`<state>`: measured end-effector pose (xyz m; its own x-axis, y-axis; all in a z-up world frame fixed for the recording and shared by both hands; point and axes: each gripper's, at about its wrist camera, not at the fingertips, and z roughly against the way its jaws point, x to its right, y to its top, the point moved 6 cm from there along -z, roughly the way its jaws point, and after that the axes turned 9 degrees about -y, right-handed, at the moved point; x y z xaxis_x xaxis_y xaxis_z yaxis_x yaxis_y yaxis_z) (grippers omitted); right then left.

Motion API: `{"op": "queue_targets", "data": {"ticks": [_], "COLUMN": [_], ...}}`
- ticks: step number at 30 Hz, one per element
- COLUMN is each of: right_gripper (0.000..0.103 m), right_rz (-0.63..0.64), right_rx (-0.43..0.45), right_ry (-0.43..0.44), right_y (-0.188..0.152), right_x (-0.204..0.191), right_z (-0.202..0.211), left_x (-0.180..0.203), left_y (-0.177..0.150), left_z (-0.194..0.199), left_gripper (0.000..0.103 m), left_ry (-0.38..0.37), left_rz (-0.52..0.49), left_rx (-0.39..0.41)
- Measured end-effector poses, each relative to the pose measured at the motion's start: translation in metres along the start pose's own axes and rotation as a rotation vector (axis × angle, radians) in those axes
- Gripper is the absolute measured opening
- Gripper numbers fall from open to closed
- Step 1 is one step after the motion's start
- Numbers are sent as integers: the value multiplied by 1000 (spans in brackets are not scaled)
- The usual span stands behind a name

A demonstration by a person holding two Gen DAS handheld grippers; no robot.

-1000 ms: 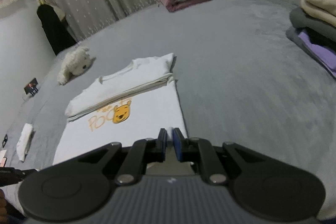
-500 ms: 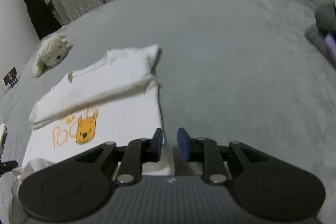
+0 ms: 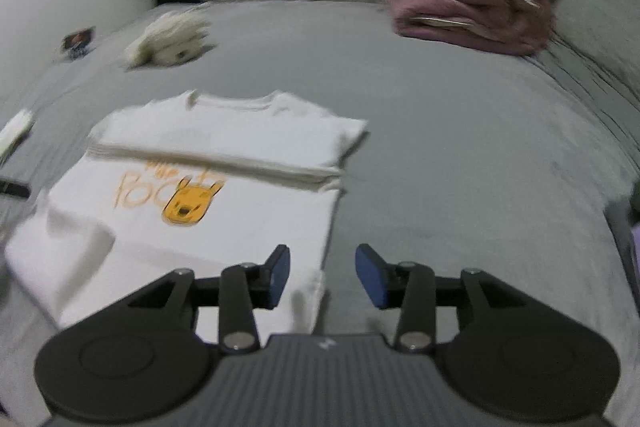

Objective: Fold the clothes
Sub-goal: 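Close the left gripper on the folded hem edge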

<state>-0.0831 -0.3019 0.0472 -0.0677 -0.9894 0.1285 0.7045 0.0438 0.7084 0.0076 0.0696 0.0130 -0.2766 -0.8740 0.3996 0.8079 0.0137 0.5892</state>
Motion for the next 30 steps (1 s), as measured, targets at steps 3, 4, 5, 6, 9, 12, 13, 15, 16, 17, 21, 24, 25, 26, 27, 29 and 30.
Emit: {"op": "queue_targets", "data": {"ticks": [3, 4, 5, 6, 9, 12, 13, 15, 16, 17, 21, 24, 25, 26, 27, 29, 30], "right_gripper": [39, 39, 39, 39, 36, 35, 33, 32, 32, 32, 32, 32, 30, 26, 23, 20, 19], "right_rz": [41, 46, 52, 58, 71, 34, 30, 21, 18, 15, 8, -2, -3, -2, -2, -2, -3], "right_rx": [-43, -60, -76, -93, -142, -161, -160, -160, -161, -163, -177, -183, -184, -183, -182, -180, -178], "right_ry": [29, 39, 48, 58, 87, 107, 112, 121, 122, 123, 110, 111, 109, 110, 111, 112, 110], "right_y": [-4, -4, -5, -6, -8, -8, -9, -9, -9, -10, -13, -13, -14, -13, -13, -13, -13], "right_x": [-5, -5, -5, -5, -5, 0, -1, -2, -4, -6, -8, -8, -9, -10, -11, -13, -14], "right_z": [-9, -13, -17, -21, -33, -36, -36, -35, -34, -34, -37, -39, -40, -40, -40, -40, -40], "left_x": [5, 7, 7, 8, 10, 14, 17, 22, 23, 23, 21, 21, 22, 23, 24, 25, 24], "left_y": [-2, -2, -2, -1, -1, -3, -4, -5, -7, -8, -8, -8, -8, -8, -8, -8, -8], "left_z": [0, 0, 0, 0, -1, -6, -8, -12, -15, -18, -24, -27, -27, -28, -29, -30, -31], "left_gripper": [25, 26, 26, 26, 28, 28, 28, 28, 28, 28, 28, 26, 21, 16, 14, 10, 10], "left_ry": [-17, -20, -25, -29, -36, -32, -35, -22, -11, 9, 51, 53, 54, 54, 54, 57, 61], "left_rz": [-34, -49, -63, -76, -117, -161, -182, -220, -234, -246, -259, -265, -267, -276, -282, -288, -289], "left_rx": [-8, -12, -13, -14, -19, -22, -23, -30, -39, -50, -53, -51, -50, -47, -44, -42, -42]}}
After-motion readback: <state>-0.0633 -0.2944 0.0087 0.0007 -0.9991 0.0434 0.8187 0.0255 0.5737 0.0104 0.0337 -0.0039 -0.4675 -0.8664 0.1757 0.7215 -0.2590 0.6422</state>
